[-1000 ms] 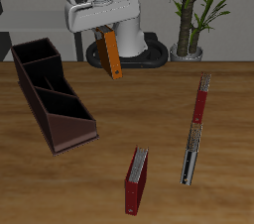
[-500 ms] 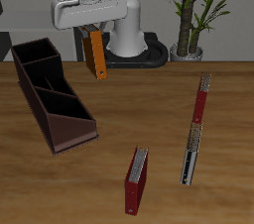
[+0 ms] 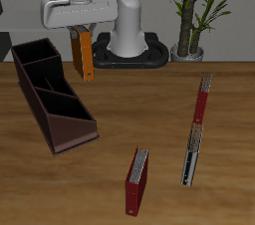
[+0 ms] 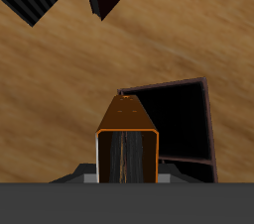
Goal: Place the orange book into the right desk caddy's left compartment
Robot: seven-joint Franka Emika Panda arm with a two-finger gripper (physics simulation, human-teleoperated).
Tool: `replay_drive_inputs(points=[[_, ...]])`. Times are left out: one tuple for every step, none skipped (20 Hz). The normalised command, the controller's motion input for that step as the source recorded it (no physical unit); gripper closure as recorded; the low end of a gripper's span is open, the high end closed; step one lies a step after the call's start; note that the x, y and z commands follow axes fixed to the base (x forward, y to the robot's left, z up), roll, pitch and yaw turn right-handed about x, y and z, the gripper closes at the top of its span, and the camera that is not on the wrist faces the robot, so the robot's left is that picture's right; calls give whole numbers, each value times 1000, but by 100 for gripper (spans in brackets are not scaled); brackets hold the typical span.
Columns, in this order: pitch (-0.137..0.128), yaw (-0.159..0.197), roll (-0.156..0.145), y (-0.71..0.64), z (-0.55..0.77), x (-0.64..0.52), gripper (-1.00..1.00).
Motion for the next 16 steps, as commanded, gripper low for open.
replay_drive_inputs(points=[[21, -4, -50, -226, 96, 56, 100], [-70, 30, -66, -140, 143, 9, 100], [48, -20, -33, -244, 69, 93, 100], [-39, 39, -58, -110, 71, 4, 100], [-82, 77, -38, -190, 143, 37, 100], [57, -22, -13, -248, 23, 57, 100], [-84, 48, -104, -179, 110, 17, 100], [-18, 63, -9, -221, 64, 68, 100], [4, -35, -82, -275, 72, 75, 100], [-57, 16, -33, -271, 207, 52, 100], [-15, 26, -1, -134, 92, 59, 100], [-31, -42, -92, -266, 198, 120, 100], [4, -14, -25, -165, 78, 118, 100], [-37, 38, -41, -208, 114, 128, 100], [0, 0, 0, 14, -49, 39, 100], [14, -61, -53, -153, 7, 132, 100]])
